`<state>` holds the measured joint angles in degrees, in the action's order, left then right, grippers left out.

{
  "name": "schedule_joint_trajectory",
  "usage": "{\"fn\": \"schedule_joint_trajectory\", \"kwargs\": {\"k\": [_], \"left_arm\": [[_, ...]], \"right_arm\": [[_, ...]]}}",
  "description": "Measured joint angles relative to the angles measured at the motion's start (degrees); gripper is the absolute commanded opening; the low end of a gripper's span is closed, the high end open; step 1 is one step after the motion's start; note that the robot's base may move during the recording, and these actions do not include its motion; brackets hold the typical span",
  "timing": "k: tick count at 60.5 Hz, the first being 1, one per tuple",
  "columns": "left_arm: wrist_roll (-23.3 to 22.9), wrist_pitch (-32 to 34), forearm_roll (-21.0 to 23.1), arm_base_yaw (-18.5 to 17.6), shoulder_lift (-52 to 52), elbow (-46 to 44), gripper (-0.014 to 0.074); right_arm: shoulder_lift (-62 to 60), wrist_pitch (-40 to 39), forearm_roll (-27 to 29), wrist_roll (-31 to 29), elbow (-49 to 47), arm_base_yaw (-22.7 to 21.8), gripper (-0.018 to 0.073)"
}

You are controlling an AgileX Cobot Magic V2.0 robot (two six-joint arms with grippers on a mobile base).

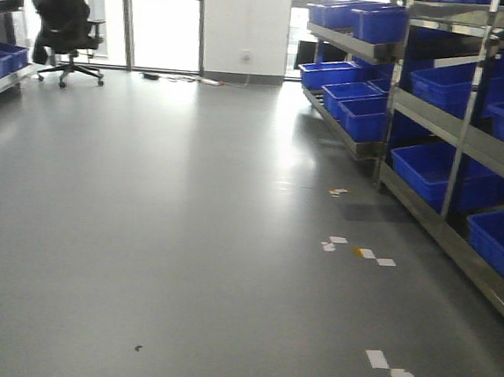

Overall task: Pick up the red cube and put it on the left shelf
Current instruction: 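Drive the base to the blue crate shelf holding the red cube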

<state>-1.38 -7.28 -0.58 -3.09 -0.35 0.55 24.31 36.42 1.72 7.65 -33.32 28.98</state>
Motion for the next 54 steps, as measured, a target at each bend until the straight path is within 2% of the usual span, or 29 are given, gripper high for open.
{"fn": "schedule_joint_trajectory", "kwargs": {"k": [54], "left_arm": [[0.0,0.0,0.0,0.0,0.0,0.0,0.0102]], "right_arm": [[0.0,0.5,0.0,-0.1,0.2,0.0,0.0223]]}}
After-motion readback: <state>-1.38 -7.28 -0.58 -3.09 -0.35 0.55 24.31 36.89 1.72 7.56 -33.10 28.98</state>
